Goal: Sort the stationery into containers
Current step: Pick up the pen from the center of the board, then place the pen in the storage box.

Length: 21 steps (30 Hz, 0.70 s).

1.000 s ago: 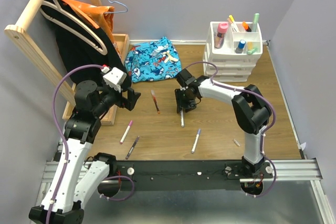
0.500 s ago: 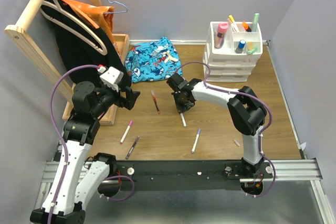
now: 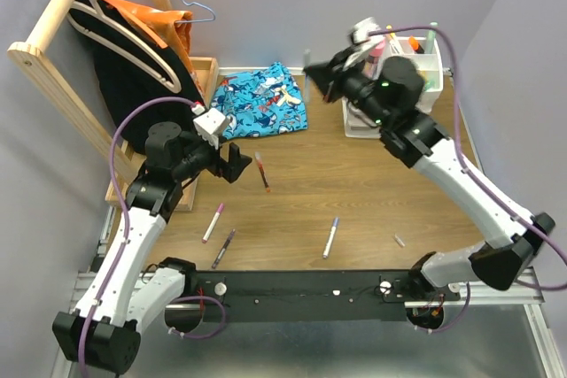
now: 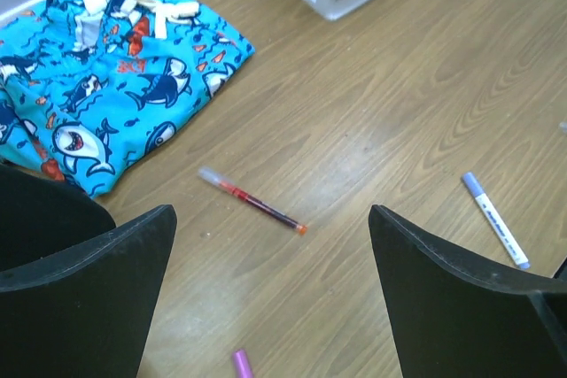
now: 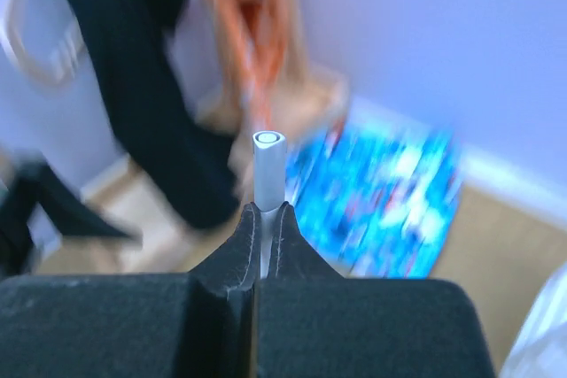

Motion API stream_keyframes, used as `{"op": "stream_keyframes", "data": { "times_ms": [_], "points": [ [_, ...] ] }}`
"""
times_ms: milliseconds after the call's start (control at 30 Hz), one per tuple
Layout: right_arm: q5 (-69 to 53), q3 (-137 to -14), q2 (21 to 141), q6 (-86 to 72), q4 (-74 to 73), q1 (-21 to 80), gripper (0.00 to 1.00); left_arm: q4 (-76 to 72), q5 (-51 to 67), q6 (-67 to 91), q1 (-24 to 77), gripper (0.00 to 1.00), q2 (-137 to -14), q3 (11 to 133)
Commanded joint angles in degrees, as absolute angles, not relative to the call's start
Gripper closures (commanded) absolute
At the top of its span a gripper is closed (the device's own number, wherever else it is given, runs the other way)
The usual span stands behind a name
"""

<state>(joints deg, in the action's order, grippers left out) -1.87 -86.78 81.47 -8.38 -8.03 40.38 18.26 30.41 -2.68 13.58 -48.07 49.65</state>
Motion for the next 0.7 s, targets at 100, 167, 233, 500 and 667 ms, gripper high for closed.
{"op": "stream_keyframes", "data": {
  "times_ms": [100,167,233,500,667],
  "points": [
    [-0.4,-91.7,85.9,1.2,13.2,23.0,0.99,17.3,29.8,-6.8,13.6,0.01,-54.7,56.5],
    [-3.0,-94.9,89.3,0.7,12.2,17.2,0.99,17.4,29.7,-7.2,13.6,0.01,-56.4,58.4],
    [-4.5,-98.1,92.0,0.3,12.3,14.0,1.00,16.8,29.4,-7.7,13.6,0.01,-57.6,58.7],
    [-4.6,-111.5,102.8,-2.5,4.4,4.1,1.00,14.2,29.5,-6.3,14.0,0.01,-60.5,59.1],
    [-6.5,-115.0,107.2,2.3,0.3,2.5,0.99,11.3,29.1,-5.4,14.2,0.01,-62.3,58.5]
  ]
}}
